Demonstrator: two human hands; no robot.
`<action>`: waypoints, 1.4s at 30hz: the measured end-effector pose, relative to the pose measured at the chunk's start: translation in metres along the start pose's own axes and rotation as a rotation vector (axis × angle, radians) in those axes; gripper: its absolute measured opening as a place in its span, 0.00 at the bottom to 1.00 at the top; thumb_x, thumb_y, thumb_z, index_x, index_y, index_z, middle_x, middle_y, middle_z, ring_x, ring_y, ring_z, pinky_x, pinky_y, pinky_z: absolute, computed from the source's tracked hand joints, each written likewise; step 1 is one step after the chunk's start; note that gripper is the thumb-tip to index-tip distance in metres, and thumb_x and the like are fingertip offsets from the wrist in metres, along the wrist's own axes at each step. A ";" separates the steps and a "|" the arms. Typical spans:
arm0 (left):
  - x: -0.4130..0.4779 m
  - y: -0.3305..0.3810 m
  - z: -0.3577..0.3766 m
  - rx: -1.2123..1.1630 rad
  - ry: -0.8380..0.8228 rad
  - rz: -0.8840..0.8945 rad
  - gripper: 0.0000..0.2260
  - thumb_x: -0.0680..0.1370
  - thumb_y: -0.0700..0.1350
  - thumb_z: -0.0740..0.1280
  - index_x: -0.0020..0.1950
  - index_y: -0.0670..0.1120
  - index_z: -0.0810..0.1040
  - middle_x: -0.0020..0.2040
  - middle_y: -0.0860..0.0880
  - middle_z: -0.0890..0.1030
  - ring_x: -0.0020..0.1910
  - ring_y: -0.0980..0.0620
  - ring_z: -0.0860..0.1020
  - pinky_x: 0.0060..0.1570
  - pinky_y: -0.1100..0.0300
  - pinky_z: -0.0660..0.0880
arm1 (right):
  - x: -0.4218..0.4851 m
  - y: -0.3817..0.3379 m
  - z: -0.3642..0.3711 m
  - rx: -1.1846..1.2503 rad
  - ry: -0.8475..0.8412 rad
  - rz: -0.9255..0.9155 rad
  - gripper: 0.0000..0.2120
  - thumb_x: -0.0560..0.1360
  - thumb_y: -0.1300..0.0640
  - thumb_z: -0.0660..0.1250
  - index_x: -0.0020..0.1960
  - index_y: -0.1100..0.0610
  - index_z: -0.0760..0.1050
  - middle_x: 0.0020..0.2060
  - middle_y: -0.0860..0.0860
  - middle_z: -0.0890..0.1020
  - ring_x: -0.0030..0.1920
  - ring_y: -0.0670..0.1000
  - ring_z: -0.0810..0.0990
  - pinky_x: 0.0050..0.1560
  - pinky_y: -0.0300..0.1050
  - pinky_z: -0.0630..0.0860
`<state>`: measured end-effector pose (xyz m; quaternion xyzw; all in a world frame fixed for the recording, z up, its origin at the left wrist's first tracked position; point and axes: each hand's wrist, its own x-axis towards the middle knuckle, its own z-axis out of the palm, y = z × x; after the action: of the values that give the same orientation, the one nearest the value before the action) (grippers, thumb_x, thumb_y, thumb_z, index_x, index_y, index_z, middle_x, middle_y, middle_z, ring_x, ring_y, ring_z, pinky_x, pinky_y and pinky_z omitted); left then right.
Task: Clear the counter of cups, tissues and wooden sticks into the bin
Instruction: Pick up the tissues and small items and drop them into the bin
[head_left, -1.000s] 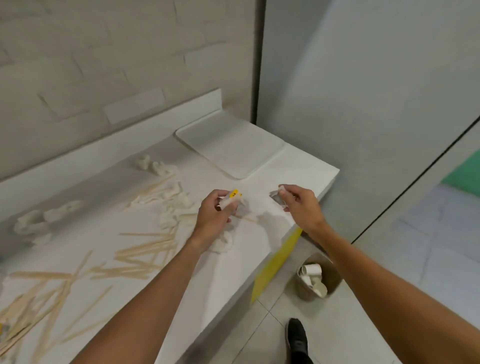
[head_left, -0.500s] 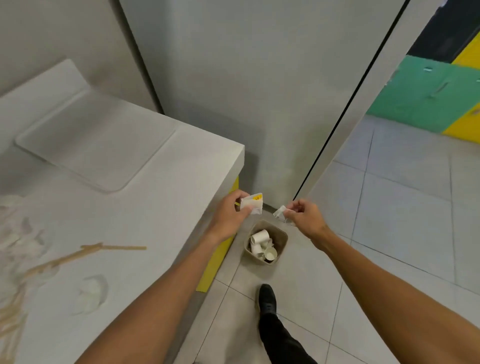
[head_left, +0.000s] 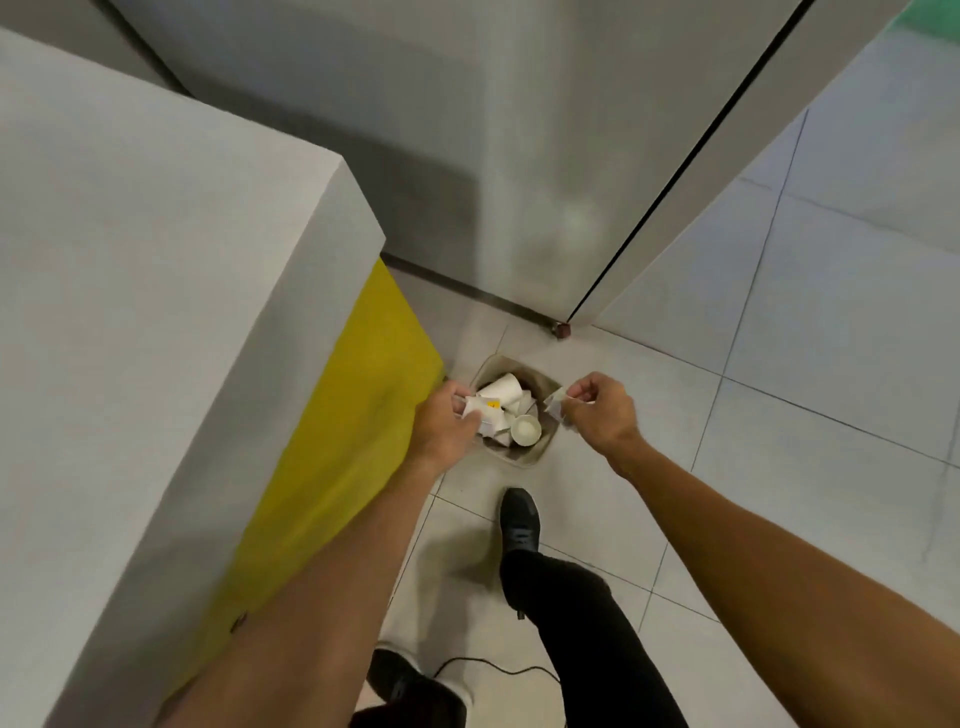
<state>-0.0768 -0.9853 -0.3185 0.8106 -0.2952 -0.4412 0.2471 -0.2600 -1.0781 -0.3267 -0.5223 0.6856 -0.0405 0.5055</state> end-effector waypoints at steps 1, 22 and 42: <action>0.010 -0.008 0.010 0.004 -0.005 -0.008 0.08 0.74 0.35 0.67 0.52 0.44 0.77 0.43 0.47 0.79 0.36 0.56 0.75 0.27 0.74 0.68 | 0.013 0.008 0.007 0.007 0.008 0.017 0.05 0.74 0.63 0.69 0.46 0.55 0.75 0.43 0.53 0.79 0.45 0.54 0.78 0.45 0.46 0.80; 0.014 -0.044 0.004 0.068 -0.103 -0.133 0.16 0.75 0.42 0.69 0.63 0.44 0.75 0.54 0.46 0.79 0.52 0.50 0.77 0.47 0.61 0.70 | 0.024 0.016 0.027 0.024 -0.016 0.042 0.08 0.77 0.58 0.65 0.56 0.54 0.74 0.47 0.48 0.78 0.49 0.49 0.77 0.48 0.42 0.75; -0.226 0.051 -0.187 0.062 0.116 0.664 0.17 0.78 0.46 0.67 0.67 0.51 0.73 0.58 0.53 0.76 0.55 0.58 0.75 0.56 0.64 0.73 | -0.270 -0.129 -0.003 0.163 0.048 -0.685 0.17 0.79 0.51 0.66 0.66 0.53 0.74 0.61 0.46 0.78 0.60 0.47 0.76 0.60 0.48 0.75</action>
<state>-0.0279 -0.8379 -0.0645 0.7010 -0.5421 -0.2807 0.3687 -0.1904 -0.9337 -0.0742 -0.6788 0.4768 -0.2746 0.4862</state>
